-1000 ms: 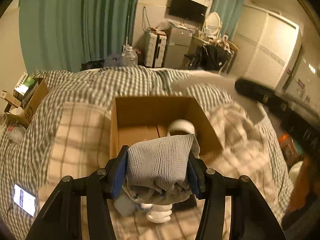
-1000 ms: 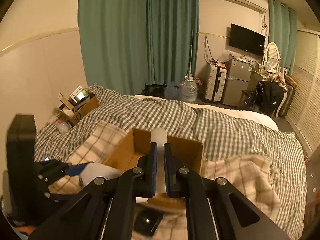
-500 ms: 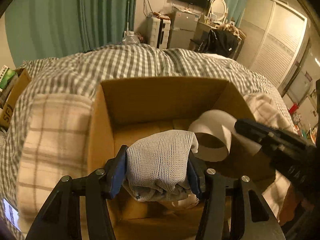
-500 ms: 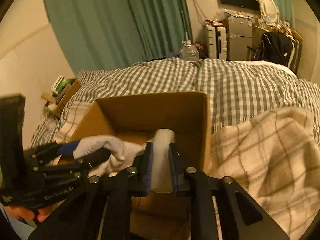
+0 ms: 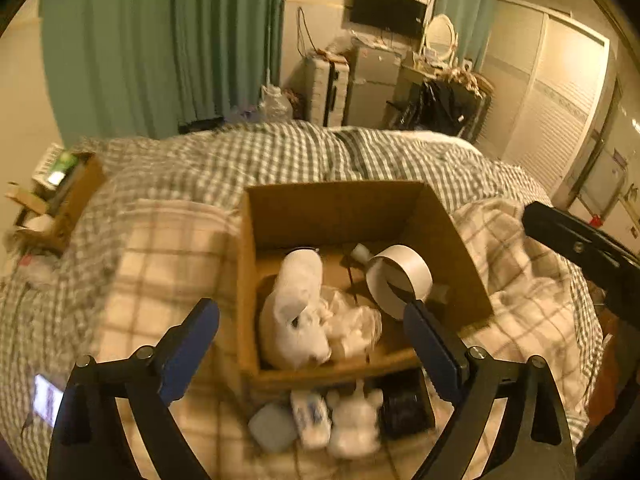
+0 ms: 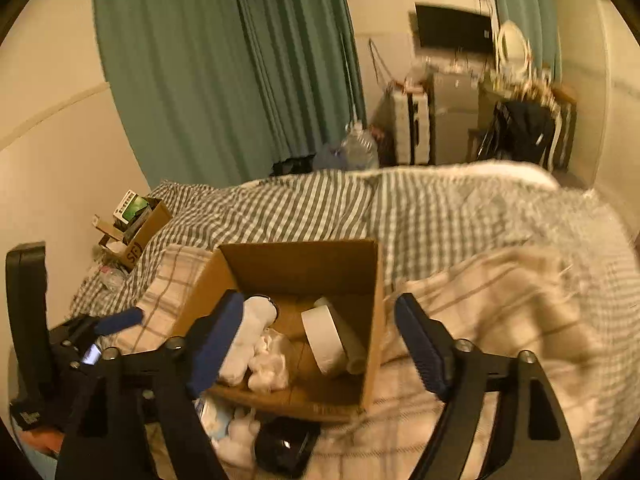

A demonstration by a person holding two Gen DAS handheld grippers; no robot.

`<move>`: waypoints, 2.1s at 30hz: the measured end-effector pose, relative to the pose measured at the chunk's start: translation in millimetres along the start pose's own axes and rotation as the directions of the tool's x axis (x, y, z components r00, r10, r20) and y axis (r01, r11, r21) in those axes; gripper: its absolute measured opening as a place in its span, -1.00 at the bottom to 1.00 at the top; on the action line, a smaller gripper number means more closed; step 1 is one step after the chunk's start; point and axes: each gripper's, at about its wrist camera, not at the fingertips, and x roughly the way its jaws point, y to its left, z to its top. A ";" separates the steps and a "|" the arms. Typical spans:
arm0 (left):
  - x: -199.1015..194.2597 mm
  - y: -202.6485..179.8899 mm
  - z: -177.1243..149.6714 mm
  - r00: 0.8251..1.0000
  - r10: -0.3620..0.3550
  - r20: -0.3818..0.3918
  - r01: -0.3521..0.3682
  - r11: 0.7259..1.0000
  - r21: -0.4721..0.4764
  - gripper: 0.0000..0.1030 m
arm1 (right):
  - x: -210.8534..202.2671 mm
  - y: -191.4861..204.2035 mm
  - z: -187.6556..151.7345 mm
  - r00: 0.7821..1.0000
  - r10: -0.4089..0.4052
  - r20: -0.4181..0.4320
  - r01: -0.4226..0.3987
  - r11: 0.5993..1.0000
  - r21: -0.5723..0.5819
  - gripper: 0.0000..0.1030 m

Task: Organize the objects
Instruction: 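Open both tools to release the tube and sock, then withdraw, then grasp the black cup with the right tool while the left grasps the Vinda tissue pack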

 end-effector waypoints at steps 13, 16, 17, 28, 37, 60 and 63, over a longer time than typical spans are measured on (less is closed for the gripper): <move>-47.1 16.5 -84.2 0.985 0.169 0.035 -0.169 0.986 -0.018 1.00 | -55.2 35.1 -60.7 0.995 -0.043 -0.094 0.037 0.997 -0.069 0.72; -30.1 18.9 -105.2 0.988 0.152 -0.004 -0.152 0.988 -0.015 1.00 | -42.0 39.2 -76.7 0.988 -0.077 -0.131 0.066 0.994 -0.087 0.72; -22.3 18.1 -110.5 0.989 0.145 -0.026 -0.145 0.989 -0.005 1.00 | -33.4 41.3 -82.6 0.986 -0.091 -0.139 0.078 0.992 -0.100 0.72; 22.0 28.4 -128.5 0.983 0.129 -0.134 -0.133 0.991 -0.021 1.00 | 61.2 49.9 -129.8 0.924 -0.140 -0.356 0.081 0.981 -0.176 0.71; 40.6 47.5 -136.6 0.971 0.117 -0.209 -0.142 0.984 -0.111 0.96 | 91.3 35.0 -138.7 0.901 -0.024 -0.433 0.004 0.999 -0.046 0.45; 64.5 -2.7 -98.6 0.978 0.086 -0.188 -0.105 0.990 -0.096 -0.57 | 40.3 17.9 -113.3 0.953 -0.064 -0.295 0.030 0.993 -0.118 -0.22; 55.0 -3.3 -97.4 0.983 0.083 -0.165 -0.099 0.991 -0.093 -0.60 | 41.5 19.2 -112.2 0.954 -0.064 -0.292 0.026 0.991 -0.132 -0.24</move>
